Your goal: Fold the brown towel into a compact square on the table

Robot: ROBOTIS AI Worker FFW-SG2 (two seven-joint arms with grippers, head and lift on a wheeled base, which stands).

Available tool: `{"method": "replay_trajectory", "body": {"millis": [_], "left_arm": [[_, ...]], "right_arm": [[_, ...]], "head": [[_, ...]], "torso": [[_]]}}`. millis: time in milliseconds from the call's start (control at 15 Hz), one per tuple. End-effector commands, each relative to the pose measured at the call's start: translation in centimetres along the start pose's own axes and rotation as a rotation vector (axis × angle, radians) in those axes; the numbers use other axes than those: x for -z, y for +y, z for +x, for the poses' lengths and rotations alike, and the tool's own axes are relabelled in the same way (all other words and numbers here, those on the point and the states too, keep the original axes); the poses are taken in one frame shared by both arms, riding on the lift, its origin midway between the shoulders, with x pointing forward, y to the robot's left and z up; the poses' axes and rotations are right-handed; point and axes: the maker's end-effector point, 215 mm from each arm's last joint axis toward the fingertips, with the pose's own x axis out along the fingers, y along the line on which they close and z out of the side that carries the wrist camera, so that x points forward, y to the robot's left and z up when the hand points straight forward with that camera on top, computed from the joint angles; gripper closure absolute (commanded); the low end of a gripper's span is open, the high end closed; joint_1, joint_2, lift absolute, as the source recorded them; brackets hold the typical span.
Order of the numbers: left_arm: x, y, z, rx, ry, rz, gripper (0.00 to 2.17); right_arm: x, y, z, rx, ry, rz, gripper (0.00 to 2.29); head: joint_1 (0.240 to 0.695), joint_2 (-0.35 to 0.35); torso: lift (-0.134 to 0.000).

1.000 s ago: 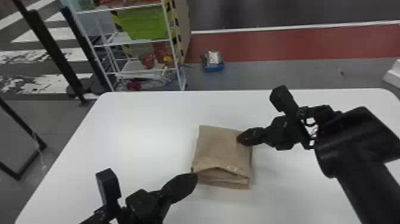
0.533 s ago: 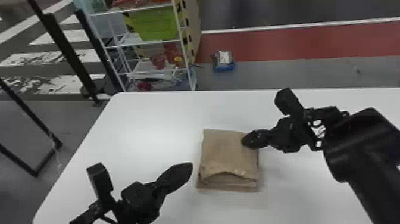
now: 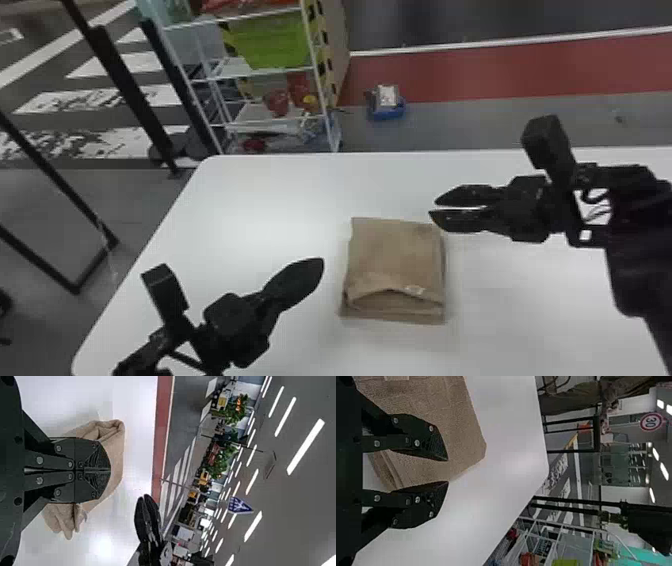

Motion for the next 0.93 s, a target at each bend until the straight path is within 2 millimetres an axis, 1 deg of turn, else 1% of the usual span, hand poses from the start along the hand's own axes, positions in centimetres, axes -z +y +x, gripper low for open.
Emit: {"method": "replay_trajectory", "body": {"millis": [0, 67, 133, 200, 267, 333, 467, 533, 600, 667, 733, 800, 867], "left_arm": [[-2.7, 0.4, 1.0, -0.046, -0.053, 0.045, 1.62], [-3.9, 1.4, 1.6, -0.089, -0.072, 0.073, 0.99], [-5.1, 2.3, 1.9, -0.121, -0.094, 0.086, 0.32], [-5.7, 3.1, 2.1, -0.153, -0.108, 0.09, 0.11], [-6.8, 4.0, 2.2, -0.192, -0.129, 0.103, 0.1], [-7.4, 4.1, 2.6, -0.216, -0.131, 0.136, 0.1], [-7.7, 4.2, 3.2, -0.252, -0.141, 0.131, 0.1], [-7.5, 4.3, 3.7, -0.277, -0.135, 0.137, 0.1], [-6.8, 4.5, 4.2, -0.302, -0.12, 0.145, 0.1], [-6.8, 4.6, 4.7, -0.319, -0.136, 0.154, 0.1], [-7.3, 4.5, 5.0, -0.345, -0.176, 0.194, 0.1], [-8.4, 4.6, 4.9, -0.377, -0.23, 0.23, 0.1], [-8.5, 4.7, 4.9, -0.39, -0.252, 0.24, 0.1]], "right_arm": [[-1.2, -0.9, -3.7, 0.145, -0.047, 0.027, 0.05], [-2.3, -1.7, -5.5, 0.21, -0.093, 0.022, 0.05], [-2.9, -2.1, -7.3, 0.26, -0.153, 0.035, 0.05], [-3.5, -2.6, -9.0, 0.299, -0.203, 0.04, 0.06], [-3.7, -3.2, -10.6, 0.338, -0.243, 0.052, 0.06], [-3.8, -3.9, -12.4, 0.388, -0.274, 0.065, 0.06], [-3.1, -4.5, -15.1, 0.479, -0.301, 0.072, 0.06], [-2.6, -4.5, -16.1, 0.518, -0.304, 0.072, 0.06], [-1.6, -4.4, -17.1, 0.557, -0.302, 0.091, 0.06], [-1.0, -4.1, -17.9, 0.574, -0.314, 0.095, 0.06], [-0.2, -3.8, -18.6, 0.598, -0.311, 0.093, 0.06], [0.1, -3.3, -19.1, 0.611, -0.319, 0.085, 0.06], [0.9, -2.5, -19.5, 0.617, -0.323, 0.102, 0.06]], "head": [[0.695, 0.228], [0.695, 0.218], [0.695, 0.206], [0.695, 0.195], [0.695, 0.176], [0.695, 0.169], [0.695, 0.152], [0.695, 0.125], [0.695, 0.109], [0.695, 0.097], [0.695, 0.084], [0.695, 0.075], [0.695, 0.06]], "torso": [[-0.124], [-0.124], [-0.124], [-0.124], [-0.124], [-0.124], [-0.124], [-0.124], [-0.124], [-0.124], [-0.124], [-0.124], [-0.124]]}}
